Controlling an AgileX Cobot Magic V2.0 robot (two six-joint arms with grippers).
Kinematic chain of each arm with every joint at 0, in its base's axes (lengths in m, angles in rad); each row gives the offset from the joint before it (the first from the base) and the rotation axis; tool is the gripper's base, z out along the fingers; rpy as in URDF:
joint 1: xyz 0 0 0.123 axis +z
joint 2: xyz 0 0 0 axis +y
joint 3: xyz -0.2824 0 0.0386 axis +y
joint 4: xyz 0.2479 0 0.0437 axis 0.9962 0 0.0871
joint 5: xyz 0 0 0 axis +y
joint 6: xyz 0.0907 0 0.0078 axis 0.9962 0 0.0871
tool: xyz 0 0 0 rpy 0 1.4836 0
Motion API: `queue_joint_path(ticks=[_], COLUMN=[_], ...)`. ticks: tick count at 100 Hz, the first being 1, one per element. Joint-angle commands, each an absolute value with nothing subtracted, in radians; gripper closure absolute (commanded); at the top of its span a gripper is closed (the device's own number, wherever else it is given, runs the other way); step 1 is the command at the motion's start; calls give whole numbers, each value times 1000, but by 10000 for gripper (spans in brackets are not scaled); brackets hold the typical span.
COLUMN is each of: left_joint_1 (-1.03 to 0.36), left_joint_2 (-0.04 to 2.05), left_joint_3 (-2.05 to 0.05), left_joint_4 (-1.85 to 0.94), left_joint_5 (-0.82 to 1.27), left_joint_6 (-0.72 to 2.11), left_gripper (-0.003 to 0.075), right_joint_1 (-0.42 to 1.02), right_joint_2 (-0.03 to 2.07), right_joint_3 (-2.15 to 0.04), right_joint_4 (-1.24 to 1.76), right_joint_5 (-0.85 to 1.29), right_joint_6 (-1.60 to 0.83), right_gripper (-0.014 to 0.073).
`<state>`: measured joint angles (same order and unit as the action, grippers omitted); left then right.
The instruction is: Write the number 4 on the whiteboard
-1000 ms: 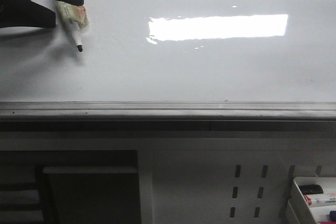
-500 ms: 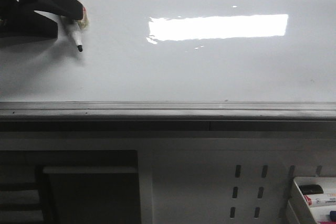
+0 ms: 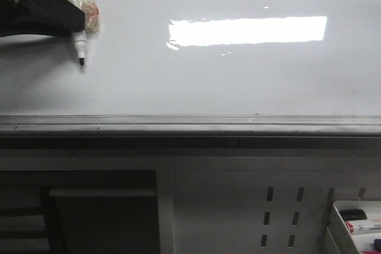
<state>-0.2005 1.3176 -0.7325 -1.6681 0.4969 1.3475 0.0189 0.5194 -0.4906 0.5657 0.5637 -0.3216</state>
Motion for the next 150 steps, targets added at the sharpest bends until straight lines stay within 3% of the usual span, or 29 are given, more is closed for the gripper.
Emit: queue_joint_path(ticks=[1,27,66,98,116,150], left_joint_1=[-207,-207,-212,-474,-597,-696], left_joint_2=[1297,1228,1029,1018,1037,1160], left_joint_3=[-764,-764,-764,-766,-773,-892], left_joint_4=[-1709,-1638,-1306,-1065,-1026,-831], left_joint_5=[522,638,754,516,409,389], left_joint_6=[1364,1480,1530,1420,1376,1198], left_gripper=[741,741,741,741,741,741], right_joint_1=[21,30,28,28,68,190], right_joint_2=[528,540,779,998,1037,1085], right_joint_3=[-526,-529,-656,-862,-948,-1044], right_joint_4=[587,615,1176,1215,1215,1147], right_joint_5=[505,541,849,1080,1076,1000], right_joint_6=[-334,-350,-893,-937,-937,-933], right_gripper=[146,146,146,146,146,146])
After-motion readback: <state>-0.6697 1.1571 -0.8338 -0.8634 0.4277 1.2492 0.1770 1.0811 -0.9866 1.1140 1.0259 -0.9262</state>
